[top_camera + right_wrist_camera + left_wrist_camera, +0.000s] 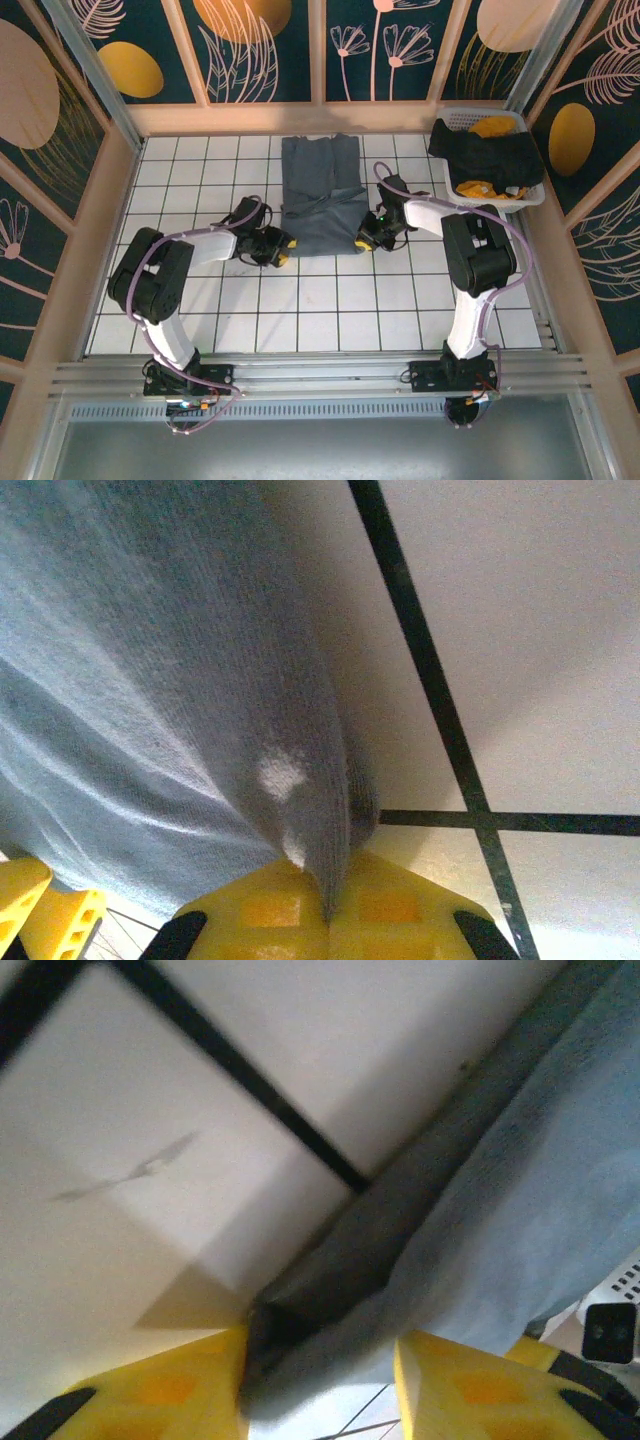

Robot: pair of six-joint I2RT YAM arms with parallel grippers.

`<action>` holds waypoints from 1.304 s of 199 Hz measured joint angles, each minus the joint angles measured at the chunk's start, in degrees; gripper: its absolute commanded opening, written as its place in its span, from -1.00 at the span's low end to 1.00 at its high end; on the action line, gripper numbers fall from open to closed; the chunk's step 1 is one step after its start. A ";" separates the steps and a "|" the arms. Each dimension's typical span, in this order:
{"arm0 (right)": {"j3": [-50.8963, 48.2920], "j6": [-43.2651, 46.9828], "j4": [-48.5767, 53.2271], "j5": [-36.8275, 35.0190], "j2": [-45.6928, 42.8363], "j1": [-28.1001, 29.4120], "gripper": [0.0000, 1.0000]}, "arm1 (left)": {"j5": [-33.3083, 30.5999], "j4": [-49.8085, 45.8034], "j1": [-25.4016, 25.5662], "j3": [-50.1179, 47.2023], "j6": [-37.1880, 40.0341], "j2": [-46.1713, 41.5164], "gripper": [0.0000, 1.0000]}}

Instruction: Fold and stack the t-shirts

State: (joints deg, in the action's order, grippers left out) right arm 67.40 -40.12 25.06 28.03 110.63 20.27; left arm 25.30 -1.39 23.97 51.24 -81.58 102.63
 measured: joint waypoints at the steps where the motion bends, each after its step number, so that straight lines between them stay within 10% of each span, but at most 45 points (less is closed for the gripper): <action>1: 0.00 0.00 -0.04 0.02 -0.02 0.02 -1.00 | 0.00 -0.02 0.00 0.20 0.00 0.24 -0.44; 30: -0.83 -0.59 -0.37 0.09 -0.68 0.50 -1.00 | -0.92 -1.01 0.07 4.94 1.14 3.80 -1.00; 142: 26.43 2.05 10.97 -2.56 -1.09 -3.48 -1.00 | -6.25 -8.31 -2.14 25.03 7.89 -2.01 -1.00; 260: -7.93 0.59 8.26 1.14 -8.98 6.91 -1.00 | 6.01 -14.36 -1.31 -7.82 18.80 -9.01 -1.00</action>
State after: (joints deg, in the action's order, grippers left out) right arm 59.46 -39.53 33.32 29.17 101.65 27.18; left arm 31.31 -15.75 22.65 43.42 -62.78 93.62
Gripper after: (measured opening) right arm 0.052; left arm 0.060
